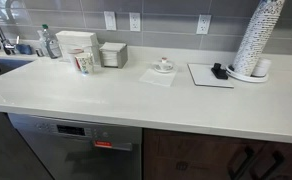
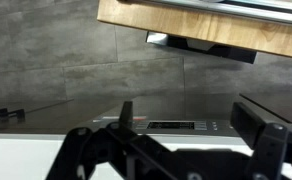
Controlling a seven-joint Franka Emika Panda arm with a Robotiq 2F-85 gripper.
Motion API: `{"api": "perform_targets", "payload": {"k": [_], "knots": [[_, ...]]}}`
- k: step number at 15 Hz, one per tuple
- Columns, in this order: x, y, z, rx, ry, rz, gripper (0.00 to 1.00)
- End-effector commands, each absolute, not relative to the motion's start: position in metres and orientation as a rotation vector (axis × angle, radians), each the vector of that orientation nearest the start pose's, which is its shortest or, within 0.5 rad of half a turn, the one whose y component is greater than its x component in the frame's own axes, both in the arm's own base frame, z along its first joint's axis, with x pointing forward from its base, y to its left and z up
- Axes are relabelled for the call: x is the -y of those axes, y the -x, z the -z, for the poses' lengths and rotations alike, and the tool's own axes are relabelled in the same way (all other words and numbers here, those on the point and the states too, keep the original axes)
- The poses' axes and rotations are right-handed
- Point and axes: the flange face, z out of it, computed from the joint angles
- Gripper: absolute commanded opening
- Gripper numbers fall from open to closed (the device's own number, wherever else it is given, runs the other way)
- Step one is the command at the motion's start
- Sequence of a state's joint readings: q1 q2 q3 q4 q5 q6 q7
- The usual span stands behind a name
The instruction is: Slide the white paper towel and everything on it forward then turn it ninety degrees clockwise
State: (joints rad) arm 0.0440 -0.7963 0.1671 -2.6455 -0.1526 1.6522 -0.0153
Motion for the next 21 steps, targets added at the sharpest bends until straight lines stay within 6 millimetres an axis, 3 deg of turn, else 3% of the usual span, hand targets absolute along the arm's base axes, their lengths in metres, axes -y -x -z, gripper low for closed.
{"api": "perform_targets", "payload": {"k": [1, 19, 21], "knots": [[-0.047, -0.287, -0.465, 0.328, 3.394, -0.320, 1.00], [-0.047, -0.287, -0.465, 0.328, 3.394, -0.320, 1.00], [-0.033, -0.306, -0.466, 0.271, 3.391, -0.272, 1.00]]}}
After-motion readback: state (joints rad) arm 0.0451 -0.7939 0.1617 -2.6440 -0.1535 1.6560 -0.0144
